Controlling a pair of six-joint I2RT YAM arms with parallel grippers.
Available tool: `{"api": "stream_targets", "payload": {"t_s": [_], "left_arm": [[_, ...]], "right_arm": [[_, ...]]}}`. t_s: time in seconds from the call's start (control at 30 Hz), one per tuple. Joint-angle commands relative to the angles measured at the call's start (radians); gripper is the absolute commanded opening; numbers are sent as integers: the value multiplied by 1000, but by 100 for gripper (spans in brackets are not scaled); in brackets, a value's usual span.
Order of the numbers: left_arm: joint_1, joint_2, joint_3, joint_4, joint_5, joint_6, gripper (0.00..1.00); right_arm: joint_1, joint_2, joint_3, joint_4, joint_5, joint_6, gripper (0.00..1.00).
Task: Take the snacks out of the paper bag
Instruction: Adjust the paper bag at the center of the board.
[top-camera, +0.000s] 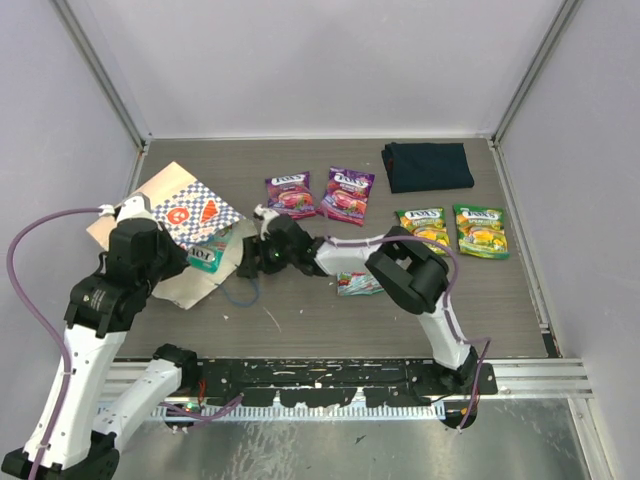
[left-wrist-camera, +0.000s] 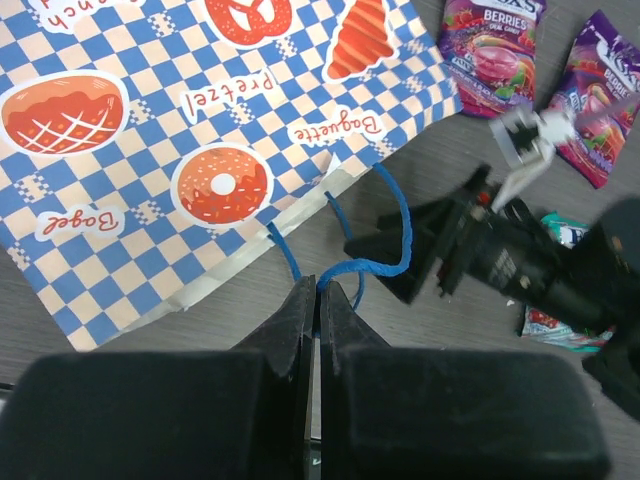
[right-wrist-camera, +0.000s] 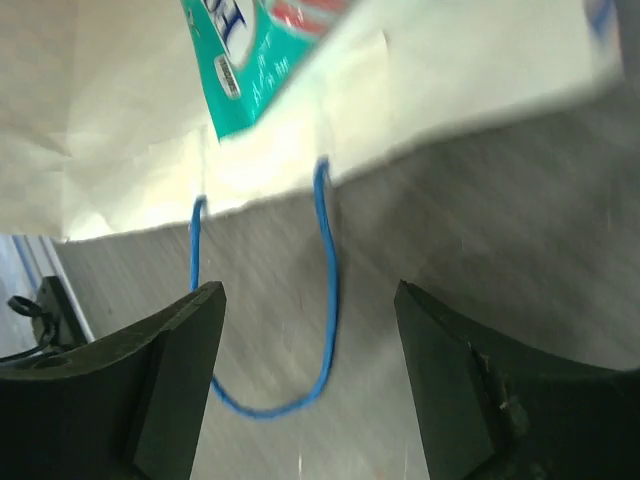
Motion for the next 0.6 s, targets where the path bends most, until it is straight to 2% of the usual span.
{"api": "stream_targets", "payload": {"t_s": [0.0,0.1,0.17,0.3,0.4,0.57], "left_arm": [[5,59,-17,113,13,-15,0],[5,116,14,133,7,8,0],[3,155,44,127,14,27,0],[4,207,97,85,18,67,0],[3,206,109,75,18,77,0],[4,195,107,77,12,78,0]], "right_arm": [[65,-192,-287,522,193,312,74],[118,-192,-389,707,293,406,74],[146,-173,-386,772,331,443,74],[177,-123,-291,707,382,463,74],[177,-63,-255,723,433,513,75],[172,25,-180,700,475,594,72]]}}
